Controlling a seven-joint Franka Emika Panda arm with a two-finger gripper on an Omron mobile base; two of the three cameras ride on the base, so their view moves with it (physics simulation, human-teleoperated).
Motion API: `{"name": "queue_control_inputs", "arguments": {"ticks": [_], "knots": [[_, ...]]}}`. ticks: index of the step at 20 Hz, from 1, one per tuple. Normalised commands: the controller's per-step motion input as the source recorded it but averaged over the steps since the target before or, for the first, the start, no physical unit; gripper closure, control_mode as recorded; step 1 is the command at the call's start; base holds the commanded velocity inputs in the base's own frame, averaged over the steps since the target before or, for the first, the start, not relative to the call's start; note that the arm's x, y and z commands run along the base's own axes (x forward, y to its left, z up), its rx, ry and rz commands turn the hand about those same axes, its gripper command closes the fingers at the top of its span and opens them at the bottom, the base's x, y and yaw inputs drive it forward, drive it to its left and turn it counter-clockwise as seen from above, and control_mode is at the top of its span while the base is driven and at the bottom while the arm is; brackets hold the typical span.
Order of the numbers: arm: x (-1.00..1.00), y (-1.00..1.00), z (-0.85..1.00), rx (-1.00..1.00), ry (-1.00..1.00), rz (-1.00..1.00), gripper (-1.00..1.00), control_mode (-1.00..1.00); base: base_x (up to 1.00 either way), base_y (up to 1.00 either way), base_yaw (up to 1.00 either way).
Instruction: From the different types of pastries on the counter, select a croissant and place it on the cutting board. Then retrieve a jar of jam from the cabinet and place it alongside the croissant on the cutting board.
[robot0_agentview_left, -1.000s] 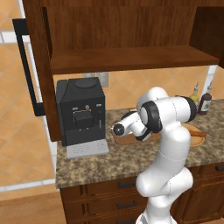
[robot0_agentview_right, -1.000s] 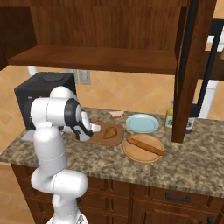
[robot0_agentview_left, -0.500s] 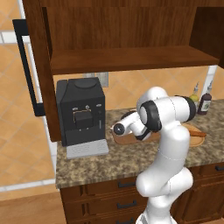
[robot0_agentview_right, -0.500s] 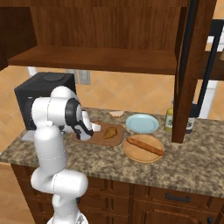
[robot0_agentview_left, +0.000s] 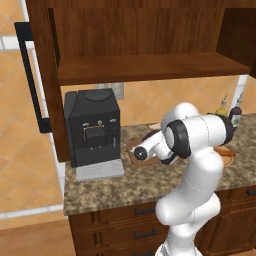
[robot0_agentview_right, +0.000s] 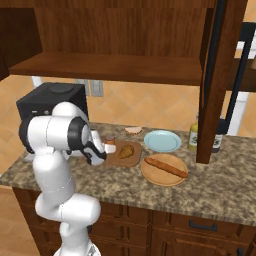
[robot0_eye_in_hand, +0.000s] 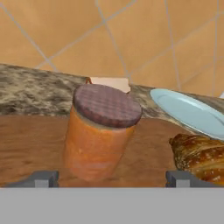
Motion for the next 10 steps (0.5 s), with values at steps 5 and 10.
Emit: {"name": "queue_control_inputs", "arguments": {"ticks": [5, 10], "knots": [[-0.79, 0.0, -0.42, -0.08, -0.15, 0.0, -1.0, -1.0, 0.0, 0.0, 0.0], [-1.0, -0.04, 0.13, -0.02, -0.29, 0.0, -1.0, -1.0, 0.0, 0.0, 0.0]]}}
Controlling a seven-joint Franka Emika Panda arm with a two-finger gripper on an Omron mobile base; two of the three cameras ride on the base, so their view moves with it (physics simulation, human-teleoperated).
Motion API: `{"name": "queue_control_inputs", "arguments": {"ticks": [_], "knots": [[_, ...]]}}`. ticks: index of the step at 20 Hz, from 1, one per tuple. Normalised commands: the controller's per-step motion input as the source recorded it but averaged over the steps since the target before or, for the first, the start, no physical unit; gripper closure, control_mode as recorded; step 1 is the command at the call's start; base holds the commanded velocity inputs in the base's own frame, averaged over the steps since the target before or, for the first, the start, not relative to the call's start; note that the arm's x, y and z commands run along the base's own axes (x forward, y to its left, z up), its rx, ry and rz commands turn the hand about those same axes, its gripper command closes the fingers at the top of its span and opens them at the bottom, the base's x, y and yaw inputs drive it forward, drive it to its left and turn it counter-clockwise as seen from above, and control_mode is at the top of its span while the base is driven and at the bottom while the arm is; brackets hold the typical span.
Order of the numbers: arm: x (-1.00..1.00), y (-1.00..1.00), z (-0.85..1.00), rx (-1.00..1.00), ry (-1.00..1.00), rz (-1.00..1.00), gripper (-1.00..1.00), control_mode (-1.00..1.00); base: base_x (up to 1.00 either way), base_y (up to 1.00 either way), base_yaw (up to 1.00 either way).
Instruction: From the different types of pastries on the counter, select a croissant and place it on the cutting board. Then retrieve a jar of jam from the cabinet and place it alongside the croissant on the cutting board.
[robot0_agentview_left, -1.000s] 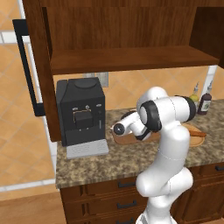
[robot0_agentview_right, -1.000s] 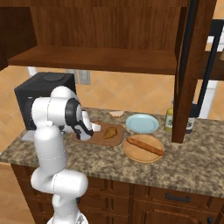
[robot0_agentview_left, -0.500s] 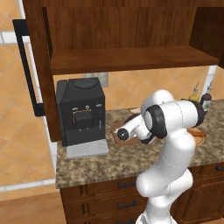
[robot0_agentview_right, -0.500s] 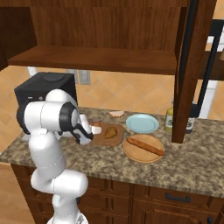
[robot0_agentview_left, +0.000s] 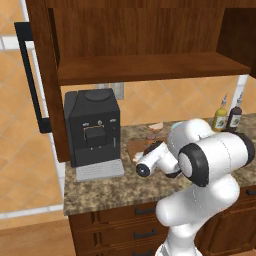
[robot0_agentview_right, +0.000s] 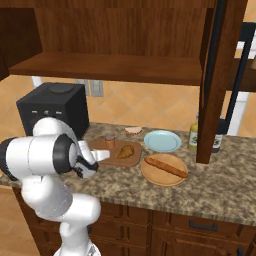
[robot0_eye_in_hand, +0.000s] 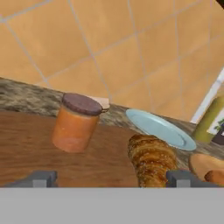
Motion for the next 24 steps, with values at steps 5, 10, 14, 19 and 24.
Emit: {"name": "queue_control_inputs", "arguments": {"ticks": [5, 10, 14, 19, 24], "knots": [[-1.0, -0.06, 0.67, -0.01, -0.41, 0.0, -1.0, -1.0, 0.0, 0.0, 0.0], [-1.0, -0.03, 0.77, -0.01, -0.37, -0.02, -1.0, -1.0, 0.0, 0.0, 0.0], [-1.0, -0.19, 0.44, 0.0, -0.29, -0.08, -1.0, -1.0, 0.0, 0.0, 0.0], [-1.0, -0.49, 0.02, 0.0, -0.27, -0.12, -1.0, -1.0, 0.0, 0.0, 0.0], [-1.0, -0.44, 0.01, 0.0, -0.23, -0.14, -1.0, -1.0, 0.0, 0.0, 0.0]]}}
